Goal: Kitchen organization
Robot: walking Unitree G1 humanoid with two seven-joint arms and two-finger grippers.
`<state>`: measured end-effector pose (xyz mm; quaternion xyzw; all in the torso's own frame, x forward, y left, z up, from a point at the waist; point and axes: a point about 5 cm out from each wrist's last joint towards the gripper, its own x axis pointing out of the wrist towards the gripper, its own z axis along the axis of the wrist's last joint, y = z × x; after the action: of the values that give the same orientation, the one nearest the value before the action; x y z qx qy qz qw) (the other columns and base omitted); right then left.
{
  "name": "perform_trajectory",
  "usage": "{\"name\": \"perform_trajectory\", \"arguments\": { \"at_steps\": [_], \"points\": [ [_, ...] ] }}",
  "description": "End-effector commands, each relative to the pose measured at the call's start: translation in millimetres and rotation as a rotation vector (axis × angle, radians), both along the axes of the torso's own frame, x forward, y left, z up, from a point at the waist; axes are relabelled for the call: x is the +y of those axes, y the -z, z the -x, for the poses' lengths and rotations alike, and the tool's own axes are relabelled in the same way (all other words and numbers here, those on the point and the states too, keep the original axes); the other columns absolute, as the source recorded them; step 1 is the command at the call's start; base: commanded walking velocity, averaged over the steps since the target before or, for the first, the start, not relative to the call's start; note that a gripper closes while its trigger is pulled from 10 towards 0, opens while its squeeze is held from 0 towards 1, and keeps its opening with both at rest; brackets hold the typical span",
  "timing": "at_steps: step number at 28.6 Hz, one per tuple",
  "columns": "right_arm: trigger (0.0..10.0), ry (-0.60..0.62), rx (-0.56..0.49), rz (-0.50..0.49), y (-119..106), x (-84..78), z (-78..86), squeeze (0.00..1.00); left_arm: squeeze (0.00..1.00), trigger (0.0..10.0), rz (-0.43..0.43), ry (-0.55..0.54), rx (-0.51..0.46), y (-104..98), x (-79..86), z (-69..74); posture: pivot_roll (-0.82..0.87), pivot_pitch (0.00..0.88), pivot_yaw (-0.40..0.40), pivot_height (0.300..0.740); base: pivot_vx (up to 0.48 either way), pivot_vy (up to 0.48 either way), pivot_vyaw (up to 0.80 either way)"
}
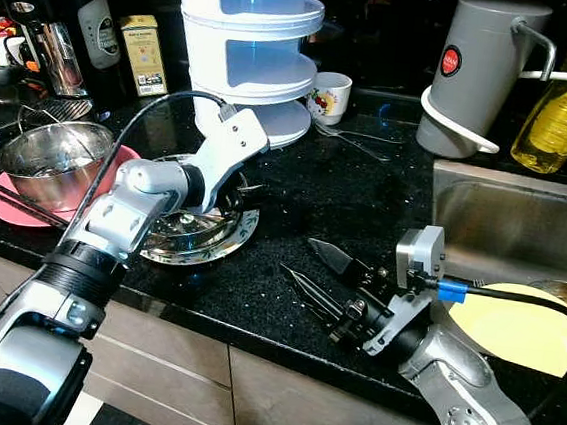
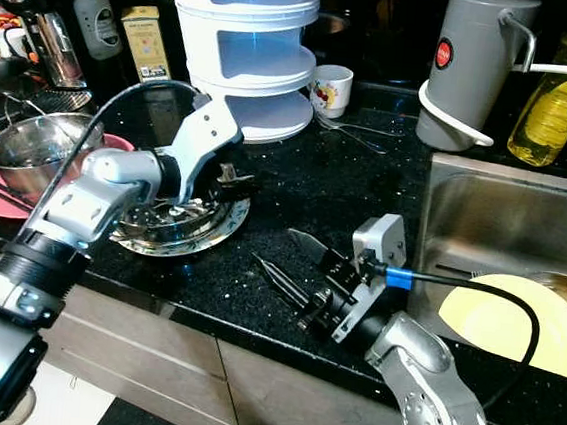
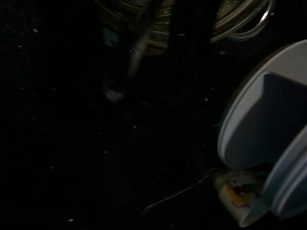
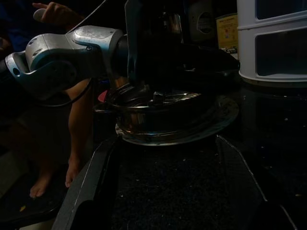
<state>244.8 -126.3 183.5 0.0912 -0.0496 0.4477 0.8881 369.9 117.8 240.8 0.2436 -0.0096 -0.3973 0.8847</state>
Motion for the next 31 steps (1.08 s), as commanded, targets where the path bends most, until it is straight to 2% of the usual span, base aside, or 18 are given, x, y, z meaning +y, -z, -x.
{"name": "perform_trajectory", "arguments": {
  "at_steps": [1,10,14,20,21,23,24,31],
  "points": [
    [10.0,0.004,-0.005,-0.002,-3,-1.2,0.5,0.00,0.00,0.0,-0.006,-0.009,0.011,3,2.4,0.0,-0.14,0.000,0.041,0.740,0.000,0.000,0.00],
    [10.0,0.007,-0.011,0.001,-3,-0.2,-3.5,0.00,0.00,0.0,0.007,-0.033,-0.026,-5,8.2,0.8,-0.13,0.000,0.035,0.740,0.000,0.000,0.00],
    [10.0,0.007,-0.019,-0.004,-4,1.0,-6.5,0.00,0.00,0.0,0.039,-0.054,-0.064,-17,12.9,3.5,-0.12,0.000,0.033,0.740,0.000,0.000,0.00],
    [10.0,0.000,-0.024,-0.009,-5,3.2,-9.1,0.00,0.00,0.0,0.072,-0.075,-0.089,-19,15.6,6.3,-0.11,0.000,0.028,0.740,0.000,0.000,0.00],
    [10.0,-0.003,-0.025,-0.012,-5,4.3,-9.7,0.00,0.87,3.0,0.103,-0.095,-0.101,-18,15.7,5.7,-0.10,0.000,0.028,0.740,0.000,0.000,0.00],
    [10.0,-0.004,-0.025,-0.013,-5,4.6,-9.8,0.00,0.87,3.0,0.117,-0.104,-0.103,-18,15.5,5.4,-0.10,0.000,0.028,0.740,0.000,0.000,0.00],
    [10.0,-0.005,-0.026,-0.013,-5,4.9,-9.9,0.00,1.00,10.0,0.136,-0.103,-0.106,-18,13.3,5.0,-0.10,0.000,0.028,0.740,0.000,0.000,0.00],
    [10.0,-0.002,-0.027,-0.010,-5,3.4,-8.0,0.00,1.00,10.0,0.185,-0.147,-0.128,-22,7.7,-5.8,-0.12,0.000,0.032,0.740,0.000,0.000,0.00]
  ]
}}
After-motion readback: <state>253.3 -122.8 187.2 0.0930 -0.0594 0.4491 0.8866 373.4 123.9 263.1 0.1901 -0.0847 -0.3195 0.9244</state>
